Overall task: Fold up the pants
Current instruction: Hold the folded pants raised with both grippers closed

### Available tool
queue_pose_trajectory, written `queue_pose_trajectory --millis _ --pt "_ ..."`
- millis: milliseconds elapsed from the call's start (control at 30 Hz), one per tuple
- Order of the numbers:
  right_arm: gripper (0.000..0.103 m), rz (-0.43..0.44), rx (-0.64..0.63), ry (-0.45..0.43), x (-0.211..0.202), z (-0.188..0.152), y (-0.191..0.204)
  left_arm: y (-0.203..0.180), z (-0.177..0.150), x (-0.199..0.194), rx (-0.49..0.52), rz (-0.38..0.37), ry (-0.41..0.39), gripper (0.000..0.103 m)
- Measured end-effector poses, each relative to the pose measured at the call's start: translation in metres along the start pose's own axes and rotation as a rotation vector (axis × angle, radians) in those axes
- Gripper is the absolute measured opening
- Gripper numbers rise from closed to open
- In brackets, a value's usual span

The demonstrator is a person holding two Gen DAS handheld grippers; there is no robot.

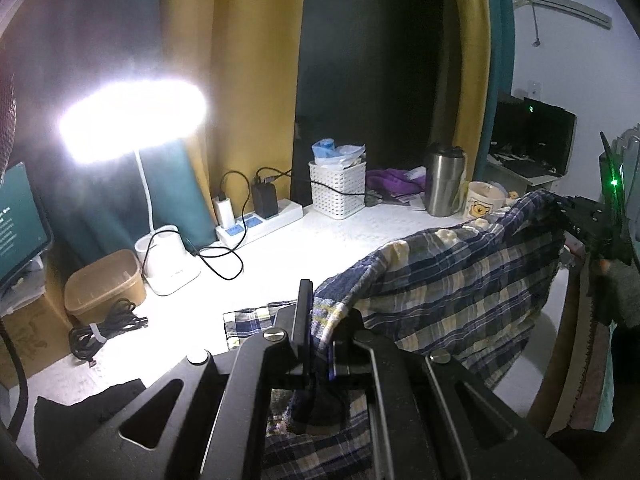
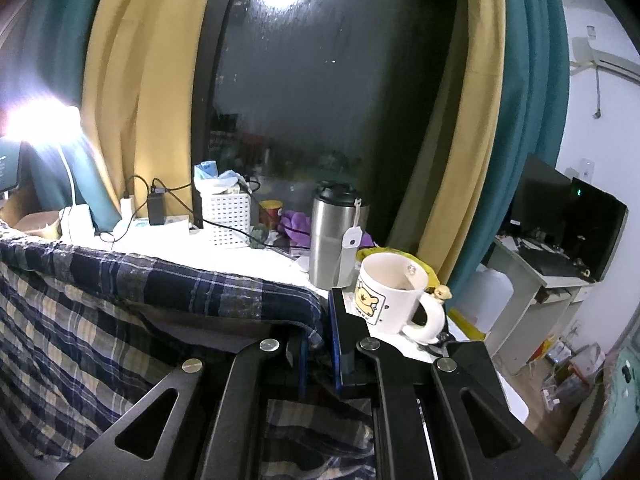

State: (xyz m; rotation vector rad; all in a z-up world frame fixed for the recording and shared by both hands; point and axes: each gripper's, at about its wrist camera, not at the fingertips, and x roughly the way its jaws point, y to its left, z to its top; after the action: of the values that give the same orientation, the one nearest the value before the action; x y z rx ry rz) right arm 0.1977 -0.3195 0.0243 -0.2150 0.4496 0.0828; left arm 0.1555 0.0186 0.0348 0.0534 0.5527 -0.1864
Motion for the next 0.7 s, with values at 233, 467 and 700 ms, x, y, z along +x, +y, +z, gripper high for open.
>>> queue_pose_trajectory --millis 233,467,700 --pt "0.009 0.009 -0.009 0.043 0.032 0.003 0.006 0.016 0.004 0.03 -0.029 -0.006 0.05 0.004" --pt "0.009 0.014 -0.018 0.087 0.063 0.002 0.011 0.032 0.002 0.06 -0.055 -0.002 0.101 0.008" --pt "0.009 0.029 -0.033 0.151 0.099 -0.005 0.019 0.047 -0.005 0.092 -0.077 0.002 0.164 0.008"
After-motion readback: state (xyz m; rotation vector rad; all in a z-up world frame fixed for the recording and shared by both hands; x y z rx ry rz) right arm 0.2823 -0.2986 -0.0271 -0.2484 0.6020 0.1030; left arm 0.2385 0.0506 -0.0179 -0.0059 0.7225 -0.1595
